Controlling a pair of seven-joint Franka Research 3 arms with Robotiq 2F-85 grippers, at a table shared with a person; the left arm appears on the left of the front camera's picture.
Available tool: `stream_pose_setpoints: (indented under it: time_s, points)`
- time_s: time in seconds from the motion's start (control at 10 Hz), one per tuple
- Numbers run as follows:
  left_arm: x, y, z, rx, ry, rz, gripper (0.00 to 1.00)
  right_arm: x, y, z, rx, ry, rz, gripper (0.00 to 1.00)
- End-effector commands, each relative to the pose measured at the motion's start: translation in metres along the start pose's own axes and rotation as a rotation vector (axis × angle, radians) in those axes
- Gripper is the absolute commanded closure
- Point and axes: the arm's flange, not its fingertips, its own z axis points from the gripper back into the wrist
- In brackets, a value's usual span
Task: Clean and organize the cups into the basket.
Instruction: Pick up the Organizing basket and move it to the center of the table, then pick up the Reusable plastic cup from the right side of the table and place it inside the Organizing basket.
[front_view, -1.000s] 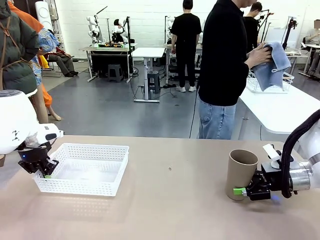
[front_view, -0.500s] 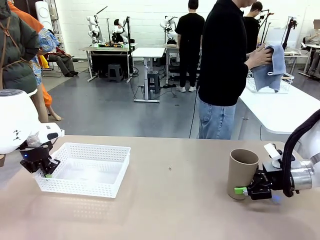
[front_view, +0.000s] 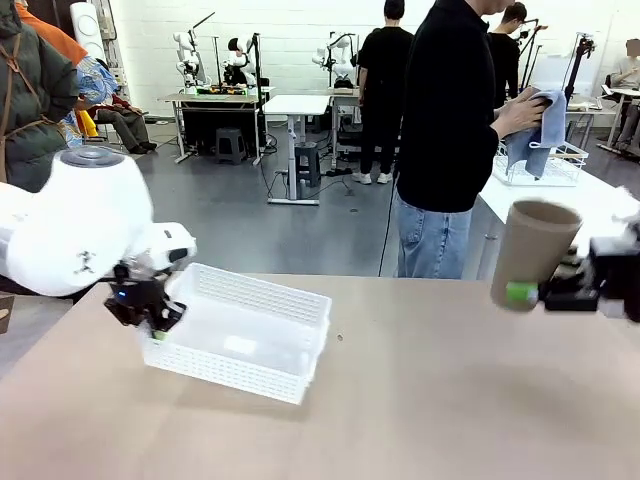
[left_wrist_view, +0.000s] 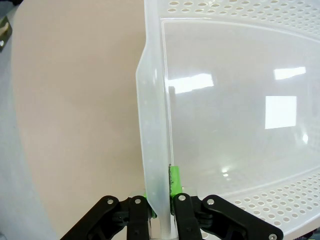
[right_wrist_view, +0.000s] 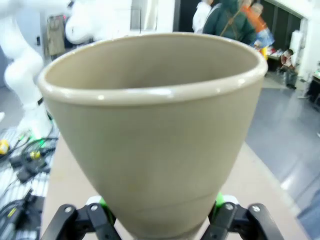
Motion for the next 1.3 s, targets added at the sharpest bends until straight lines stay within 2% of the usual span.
stream_pose_setpoints:
  time_s: [0.0, 0.1, 0.2, 0.4, 0.7, 0.9, 1.0, 1.1, 1.2]
  points:
    - [-0.033, -0.042, -0.009, 0.062, -0.008, 0.001, 1.0, 0.038, 0.012, 0.02, -0.023, -0.004, 0.008, 1.0]
    - [-0.037, -0.065, -0.014, 0.078, -0.01, -0.015, 1.0, 0.05, 0.013, 0.029, -0.054, 0.006, -0.002, 1.0]
    - [-0.039, -0.088, -0.018, 0.103, -0.014, -0.011, 1.0, 0.033, 0.006, 0.014, -0.025, -0.011, 0.017, 1.0]
    - [-0.042, -0.132, -0.02, 0.136, -0.025, 0.047, 1.0, 0.033, 0.006, 0.014, -0.025, -0.011, 0.017, 1.0]
    - [-0.048, -0.176, -0.017, 0.134, -0.063, 0.071, 1.0, 0.033, 0.006, 0.014, -0.025, -0.011, 0.017, 1.0]
    - [-0.048, -0.188, -0.02, 0.121, -0.071, 0.078, 1.0, 0.033, 0.006, 0.014, -0.025, -0.011, 0.017, 1.0]
    - [-0.046, -0.186, -0.018, 0.102, -0.085, 0.099, 1.0, 0.033, 0.006, 0.014, -0.025, -0.011, 0.017, 1.0]
    - [-0.049, -0.17, -0.003, 0.1, -0.047, 0.043, 1.0, 0.033, 0.006, 0.014, -0.025, -0.011, 0.017, 1.0]
    - [-0.049, -0.17, -0.003, 0.1, -0.047, 0.043, 1.0, 0.033, 0.006, 0.014, -0.025, -0.011, 0.017, 1.0]
